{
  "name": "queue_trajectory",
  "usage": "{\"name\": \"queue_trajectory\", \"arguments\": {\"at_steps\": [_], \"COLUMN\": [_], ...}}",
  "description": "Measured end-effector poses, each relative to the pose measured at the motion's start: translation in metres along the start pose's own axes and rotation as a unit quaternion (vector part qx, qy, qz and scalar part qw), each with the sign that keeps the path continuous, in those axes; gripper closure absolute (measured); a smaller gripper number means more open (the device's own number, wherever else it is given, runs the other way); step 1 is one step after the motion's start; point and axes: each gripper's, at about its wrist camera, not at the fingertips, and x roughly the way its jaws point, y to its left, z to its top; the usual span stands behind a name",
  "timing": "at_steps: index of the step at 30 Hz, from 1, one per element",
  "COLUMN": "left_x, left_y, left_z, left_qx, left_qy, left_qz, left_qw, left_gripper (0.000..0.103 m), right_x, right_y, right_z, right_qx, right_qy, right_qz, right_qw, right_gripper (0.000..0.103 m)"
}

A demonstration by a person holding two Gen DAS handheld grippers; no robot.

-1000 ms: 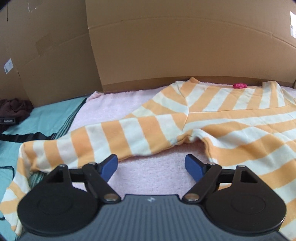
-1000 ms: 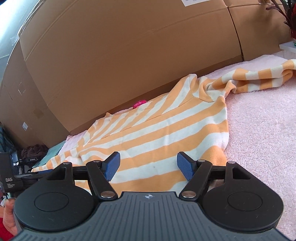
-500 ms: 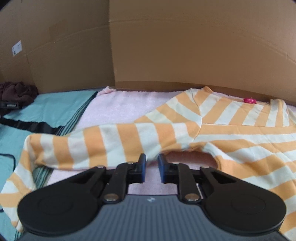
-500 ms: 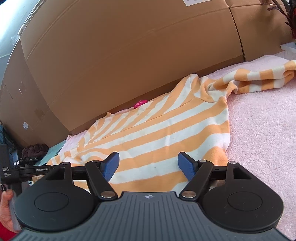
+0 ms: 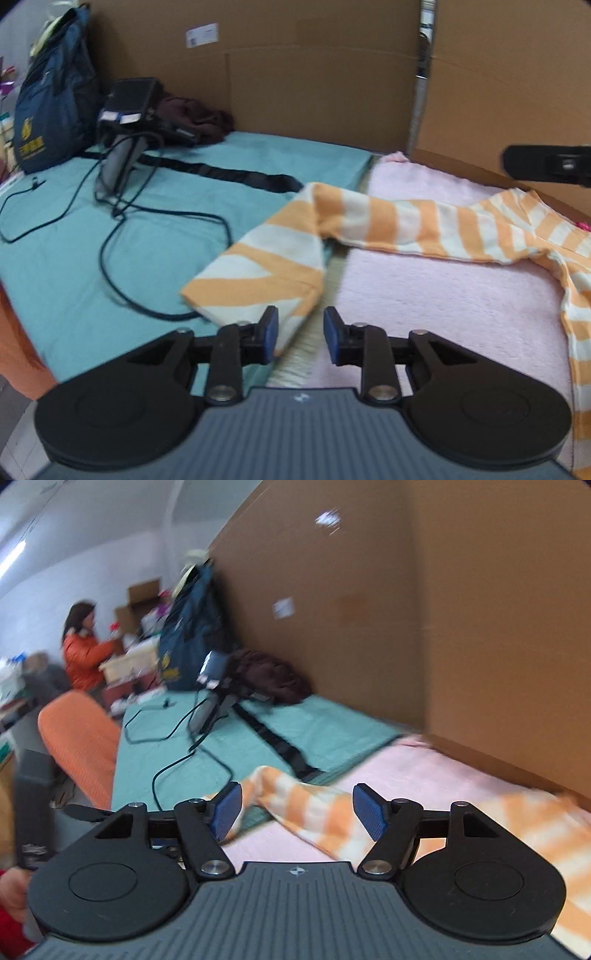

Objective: Fold clothes
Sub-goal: 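Grasp the sleeve cuff with the left gripper and pull it toward the shirt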

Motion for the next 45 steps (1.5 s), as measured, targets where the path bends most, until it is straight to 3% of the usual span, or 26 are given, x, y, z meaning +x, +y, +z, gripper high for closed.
{"name": "queue_trajectory", "arguments": {"at_steps": [1,3,7,9,10,11,12,13,15,17,19,20,21,23,24,27,29,31,33,35,37,40,43,45], "left_x": [0.0,-0.001,-0.003,-0.004,-0.005,-0.004,-0.002,0.001,0.006,0.008,0.01,0.01,0.01,0.009,0.007,0.001,-0.001,0.002,0.013,0.033,0.06,0.093,0.112,0.116], "left_y": [0.009,0.026,0.037,0.034,0.033,0.033,0.033,0.034,0.035,0.033,0.03,0.027,0.024,0.018,0.015,0.015,0.019,0.023,0.019,0.005,-0.014,-0.02,-0.022,-0.015], "left_z": [0.0,-0.002,-0.01,-0.011,-0.012,-0.012,-0.011,-0.011,-0.008,-0.005,-0.002,-0.001,0.0,0.001,0.0,-0.001,0.008,0.023,0.039,0.051,0.058,0.069,0.078,0.08], "left_qx": [-0.004,-0.01,-0.016,-0.003,0.004,0.009,0.013,0.013,0.011,0.007,0.005,0.005,0.011,0.022,0.03,0.051,0.053,0.047,0.056,0.097,0.153,0.162,0.162,0.139], "left_qy": [0.0,0.006,0.022,0.015,0.011,0.01,0.01,0.011,0.014,0.009,0.006,0.005,0.003,0.0,-0.006,-0.029,-0.043,-0.049,-0.051,-0.044,-0.033,-0.004,0.014,0.017], "left_qz": [0.016,0.04,0.017,0.025,0.029,0.03,0.03,0.028,0.023,0.012,0.001,-0.004,-0.004,-0.005,-0.001,0.008,0.01,0.0,-0.018,-0.015,-0.009,-0.034,-0.033,-0.039], "left_qw": [0.9999,0.9992,0.9995,0.9996,0.9995,0.9995,0.9994,0.9995,0.9996,0.9999,1.0,1.0,0.9999,0.9998,0.9995,0.9982,0.9976,0.9977,0.9969,0.9942,0.9876,0.9862,0.9862,0.9895], "left_gripper": [0.061,0.053,0.052,0.05,0.05,0.049,0.048,0.046,0.046,0.046,0.046,0.046,0.046,0.044,0.039,0.023,0.023,0.027,0.033,0.049,0.064,0.086,0.095,0.097], "right_x": [0.025,0.068,0.132,0.154,0.16,0.159,0.159,0.158,0.157,0.166,0.187,0.199,0.209,0.206,0.196,0.151,0.119,0.092,0.064,0.039,0.021,0.004,0.008,0.016], "right_y": [0.003,0.013,0.027,0.025,0.025,0.027,0.025,0.021,0.003,-0.016,-0.033,-0.039,-0.044,-0.051,-0.058,-0.08,-0.091,-0.1,-0.105,-0.109,-0.117,-0.135,-0.152,-0.162], "right_z": [0.007,0.011,0.004,-0.002,-0.004,-0.002,0.003,0.01,0.028,0.043,0.048,0.045,0.039,0.035,0.035,0.033,0.029,0.02,0.006,-0.007,-0.018,-0.028,-0.03,-0.03], "right_qx": [-0.014,-0.049,-0.072,-0.062,-0.067,-0.081,-0.07,-0.051,0.022,0.074,0.106,0.112,0.118,0.137,0.166,0.245,0.259,0.245,0.2,0.146,0.12,0.122,0.123,0.141], "right_qy": [0.017,0.052,0.096,0.123,0.129,0.124,0.126,0.123,0.094,0.062,0.069,0.089,0.107,0.105,0.096,0.034,0.02,0.043,0.049,0.051,0.053,0.058,0.059,0.068], "right_qz": [0.009,0.018,0.019,0.016,0.009,-0.001,-0.003,-0.003,-0.001,-0.044,-0.064,-0.042,-0.007,0.021,0.029,0.045,0.041,0.019,-0.063,-0.151,-0.199,-0.23,-0.253,-0.237], "right_qw": [1.0,0.997,0.993,0.99,0.989,0.989,0.989,0.991,0.995,0.994,0.99,0.989,0.987,0.985,0.981,0.968,0.965,0.968,0.976,0.976,0.971,0.964,0.958,0.959], "right_gripper": [0.034,0.035,0.035,0.038,0.044,0.071,0.087,0.092,0.092,0.091,0.087,0.079,0.056,0.042,0.048,0.048,0.046,0.047,0.054,0.061,0.061,0.061,0.061,0.057]}}
